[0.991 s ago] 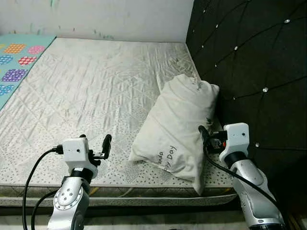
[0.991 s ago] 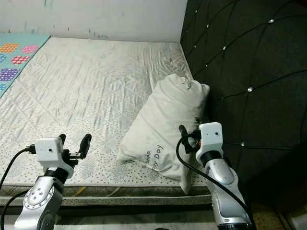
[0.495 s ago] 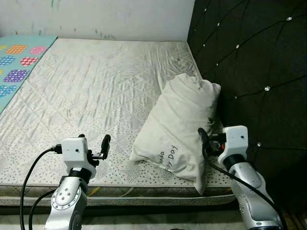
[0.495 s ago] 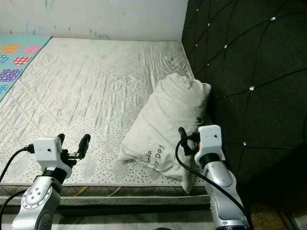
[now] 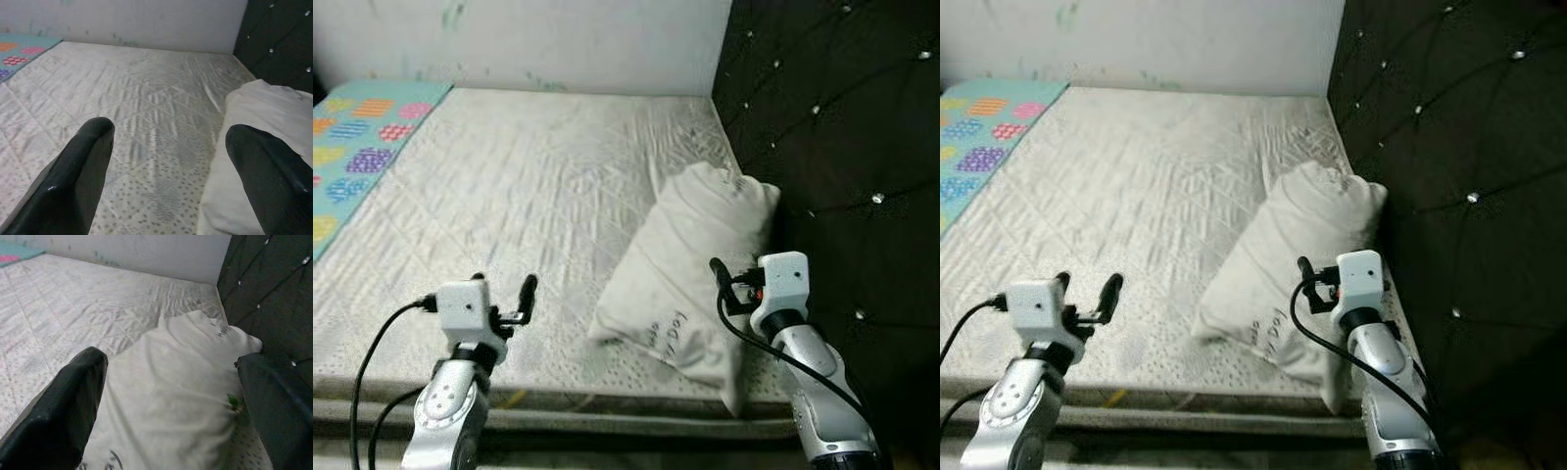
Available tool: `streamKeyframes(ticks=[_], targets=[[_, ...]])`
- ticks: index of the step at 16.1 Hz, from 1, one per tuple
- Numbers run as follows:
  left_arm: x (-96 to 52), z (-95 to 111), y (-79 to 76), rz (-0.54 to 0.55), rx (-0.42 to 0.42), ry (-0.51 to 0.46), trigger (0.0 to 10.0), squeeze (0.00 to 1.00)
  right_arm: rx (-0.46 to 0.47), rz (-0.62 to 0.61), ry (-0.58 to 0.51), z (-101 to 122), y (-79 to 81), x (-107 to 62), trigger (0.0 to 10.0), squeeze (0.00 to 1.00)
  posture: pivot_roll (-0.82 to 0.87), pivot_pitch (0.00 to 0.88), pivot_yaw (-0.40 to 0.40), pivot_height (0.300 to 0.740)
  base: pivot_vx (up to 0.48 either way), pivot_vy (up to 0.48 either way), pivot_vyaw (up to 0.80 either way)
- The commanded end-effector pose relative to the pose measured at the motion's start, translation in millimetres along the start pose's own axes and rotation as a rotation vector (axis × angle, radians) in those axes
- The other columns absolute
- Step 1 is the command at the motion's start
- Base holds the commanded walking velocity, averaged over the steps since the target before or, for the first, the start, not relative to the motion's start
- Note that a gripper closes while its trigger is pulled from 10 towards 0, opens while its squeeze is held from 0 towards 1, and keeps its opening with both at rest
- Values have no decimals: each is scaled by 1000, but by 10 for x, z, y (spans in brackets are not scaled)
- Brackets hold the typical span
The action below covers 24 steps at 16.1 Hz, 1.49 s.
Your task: Clean up the room
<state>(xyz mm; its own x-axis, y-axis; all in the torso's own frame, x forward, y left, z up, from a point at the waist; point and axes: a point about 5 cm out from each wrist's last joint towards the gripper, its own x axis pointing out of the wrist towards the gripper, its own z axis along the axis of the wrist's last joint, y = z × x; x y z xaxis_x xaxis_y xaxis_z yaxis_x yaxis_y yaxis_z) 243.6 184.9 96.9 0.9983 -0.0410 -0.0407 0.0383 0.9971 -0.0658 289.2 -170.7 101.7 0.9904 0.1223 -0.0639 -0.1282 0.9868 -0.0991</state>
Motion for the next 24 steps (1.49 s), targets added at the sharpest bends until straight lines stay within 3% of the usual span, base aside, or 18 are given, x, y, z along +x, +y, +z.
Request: streamKeyframes(ticks=[1, 12, 14, 19, 24], targets=[[12, 37, -16, -15, 7, -11, 10000, 0, 0, -9, 4, -23, -29, -18, 10000, 0, -136, 64, -8, 740, 270, 0, -800], [15, 36, -32, -8, -8, -16, 10000, 0, 2, -11, -1, -16, -29, 2, 10000, 0, -132, 65, -14, 740, 0, 0, -59], [14, 47, -51, -25, -12, -27, 10000, 0, 1, -13, -1, -15, -41, 1, 10000, 0, -135, 67, -14, 740, 0, 0, -763], [14, 48, -58, -25, -12, -26, 10000, 0, -4, -12, -3, -10, -47, 4, 10000, 0, -137, 69, -15, 740, 301, 0, -150], [9, 58, -67, -37, -10, -34, 10000, 0, -4, -12, -4, -8, -44, 6, 10000, 0, -135, 73, -16, 740, 0, 0, 0]])
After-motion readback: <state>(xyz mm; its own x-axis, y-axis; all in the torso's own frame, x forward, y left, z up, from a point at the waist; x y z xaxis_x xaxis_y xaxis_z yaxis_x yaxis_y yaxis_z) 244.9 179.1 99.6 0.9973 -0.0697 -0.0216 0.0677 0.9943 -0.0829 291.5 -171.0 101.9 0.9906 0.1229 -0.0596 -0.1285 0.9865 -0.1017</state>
